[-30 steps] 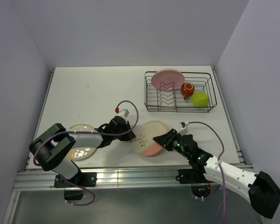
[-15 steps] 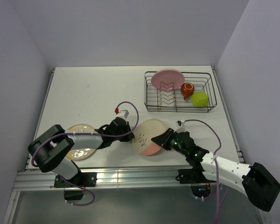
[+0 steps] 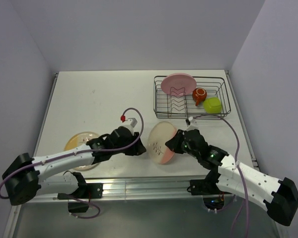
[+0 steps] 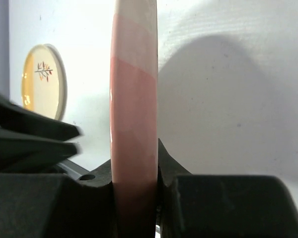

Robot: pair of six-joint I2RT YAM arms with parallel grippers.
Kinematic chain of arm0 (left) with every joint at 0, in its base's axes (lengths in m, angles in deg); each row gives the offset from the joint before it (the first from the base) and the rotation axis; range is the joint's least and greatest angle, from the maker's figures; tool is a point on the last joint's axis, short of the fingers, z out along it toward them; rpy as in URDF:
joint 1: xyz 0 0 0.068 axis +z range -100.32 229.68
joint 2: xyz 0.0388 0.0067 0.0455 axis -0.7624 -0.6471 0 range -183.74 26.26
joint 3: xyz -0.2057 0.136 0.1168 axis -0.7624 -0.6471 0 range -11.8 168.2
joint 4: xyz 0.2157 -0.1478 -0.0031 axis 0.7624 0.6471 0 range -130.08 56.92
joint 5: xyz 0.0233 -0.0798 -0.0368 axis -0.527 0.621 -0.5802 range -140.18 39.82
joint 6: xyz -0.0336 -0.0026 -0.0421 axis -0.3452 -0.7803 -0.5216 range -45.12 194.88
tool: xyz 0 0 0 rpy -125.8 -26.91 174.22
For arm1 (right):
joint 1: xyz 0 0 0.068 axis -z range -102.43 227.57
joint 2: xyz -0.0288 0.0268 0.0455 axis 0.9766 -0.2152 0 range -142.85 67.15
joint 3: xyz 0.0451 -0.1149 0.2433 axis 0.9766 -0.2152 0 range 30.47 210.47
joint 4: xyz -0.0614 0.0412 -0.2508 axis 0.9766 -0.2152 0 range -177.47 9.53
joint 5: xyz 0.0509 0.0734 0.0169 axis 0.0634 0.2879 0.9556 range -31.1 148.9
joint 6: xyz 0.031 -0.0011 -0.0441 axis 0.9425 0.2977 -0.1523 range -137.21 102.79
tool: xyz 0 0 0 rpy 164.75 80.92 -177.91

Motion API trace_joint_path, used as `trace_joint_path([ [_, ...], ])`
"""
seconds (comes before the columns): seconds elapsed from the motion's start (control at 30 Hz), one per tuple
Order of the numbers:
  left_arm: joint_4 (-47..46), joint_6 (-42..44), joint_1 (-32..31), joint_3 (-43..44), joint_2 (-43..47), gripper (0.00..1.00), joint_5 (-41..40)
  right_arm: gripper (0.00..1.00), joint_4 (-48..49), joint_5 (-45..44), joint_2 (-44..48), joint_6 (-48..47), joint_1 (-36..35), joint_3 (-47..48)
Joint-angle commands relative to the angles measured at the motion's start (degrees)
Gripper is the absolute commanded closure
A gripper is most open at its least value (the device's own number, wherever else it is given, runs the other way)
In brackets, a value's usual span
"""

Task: Load the mixed dishes into the dish rack

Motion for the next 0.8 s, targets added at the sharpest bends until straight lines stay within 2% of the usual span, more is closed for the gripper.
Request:
trace_joint_path([
  [0.0, 10.16, 0.41, 0.06, 5.37, 6.06, 0.54, -5.28, 1.00, 0.60, -2.92, 0.01, -5.10, 0.08, 6.36],
  [0.1, 15.80, 0.06, 0.06, 7.57, 10.63, 0.54, -10.19, 1.00, -1.07, -3.18, -0.08, -7.81, 0.08, 8.47],
  [0.3, 17.76, -1.70, 0.15, 6.00, 17.86, 0.54, -13.81, 1.00, -5.72, -1.26, 1.41, -17.30, -0.01, 15.40],
  [0.43, 17.93, -1.70, 0.15, 5.21, 17.95, 0.54, -13.82, 1.00, -10.29, -0.99, 1.06, -23.10, -0.01, 24.44],
  [0.6, 15.65, -0.91, 0.15, 4.41, 16.54, 0.54, -12.24, 1.00, -12.32, -1.16, 2.03, -26.45, -0.45, 29.82],
  [0.77, 13.19, 0.06, 0.15, 4.32, 14.00, 0.55, -10.04, 1.00, -11.27, -6.94, 1.60, -37.07, -1.07, 34.92],
])
